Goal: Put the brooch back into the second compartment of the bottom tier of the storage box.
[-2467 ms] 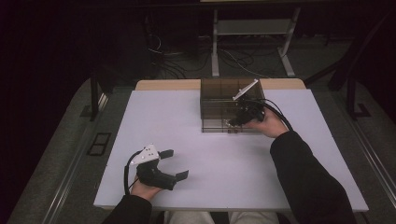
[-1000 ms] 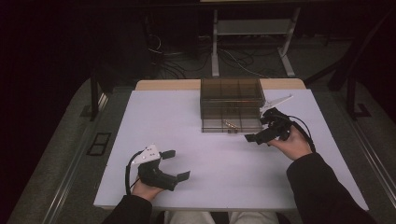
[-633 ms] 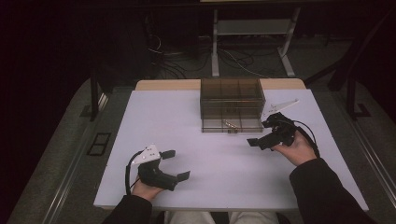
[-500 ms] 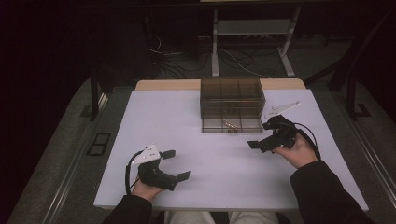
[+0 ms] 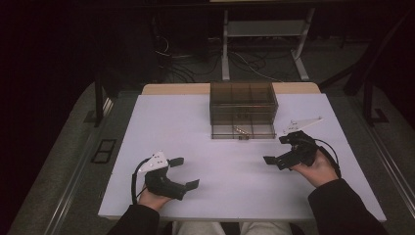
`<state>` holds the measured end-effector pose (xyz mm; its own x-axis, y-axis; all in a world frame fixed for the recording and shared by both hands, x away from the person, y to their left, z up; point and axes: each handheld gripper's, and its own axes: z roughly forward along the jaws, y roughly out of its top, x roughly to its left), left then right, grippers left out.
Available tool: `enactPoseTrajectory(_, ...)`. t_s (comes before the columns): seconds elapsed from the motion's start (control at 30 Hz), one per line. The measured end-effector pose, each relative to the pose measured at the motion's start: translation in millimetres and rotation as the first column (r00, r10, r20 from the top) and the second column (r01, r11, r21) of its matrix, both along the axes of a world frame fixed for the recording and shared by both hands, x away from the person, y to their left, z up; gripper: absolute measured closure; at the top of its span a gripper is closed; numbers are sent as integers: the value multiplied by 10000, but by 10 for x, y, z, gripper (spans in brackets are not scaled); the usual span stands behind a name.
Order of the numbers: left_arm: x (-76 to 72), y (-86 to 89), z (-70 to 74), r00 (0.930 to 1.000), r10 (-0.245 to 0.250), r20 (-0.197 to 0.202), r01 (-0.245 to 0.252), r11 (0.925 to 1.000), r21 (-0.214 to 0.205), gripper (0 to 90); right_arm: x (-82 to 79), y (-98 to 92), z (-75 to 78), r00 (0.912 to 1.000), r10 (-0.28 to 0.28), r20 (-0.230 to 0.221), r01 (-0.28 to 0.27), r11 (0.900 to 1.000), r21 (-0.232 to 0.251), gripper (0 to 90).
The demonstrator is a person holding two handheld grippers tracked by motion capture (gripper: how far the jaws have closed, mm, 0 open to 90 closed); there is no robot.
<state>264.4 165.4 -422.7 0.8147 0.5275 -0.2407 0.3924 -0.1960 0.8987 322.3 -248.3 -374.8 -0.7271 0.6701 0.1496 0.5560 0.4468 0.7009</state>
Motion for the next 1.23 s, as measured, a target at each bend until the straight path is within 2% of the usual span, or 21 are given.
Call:
enactPoseTrajectory(0.4, 3, -3, -5, 10000, 4, -9, -4, 10000, 45, 0, -193, -155, -155, 9997, -229, -68, 231, 9987, 446, 5)
enactPoseTrajectory(0.77, 5, -1, -8, 10000, 18, -38, -18, 9999, 126, 0, -398, -295, -327, 9976, -687, 1, 684, 9937, 884, 4)
enactPoseTrajectory(1.23, 18, -9, -32, 9997, 75, -243, -65, 9991, 426, 0, -558, -481, -493, 9906, -1312, 376, 1253, 9835, 1308, 4)
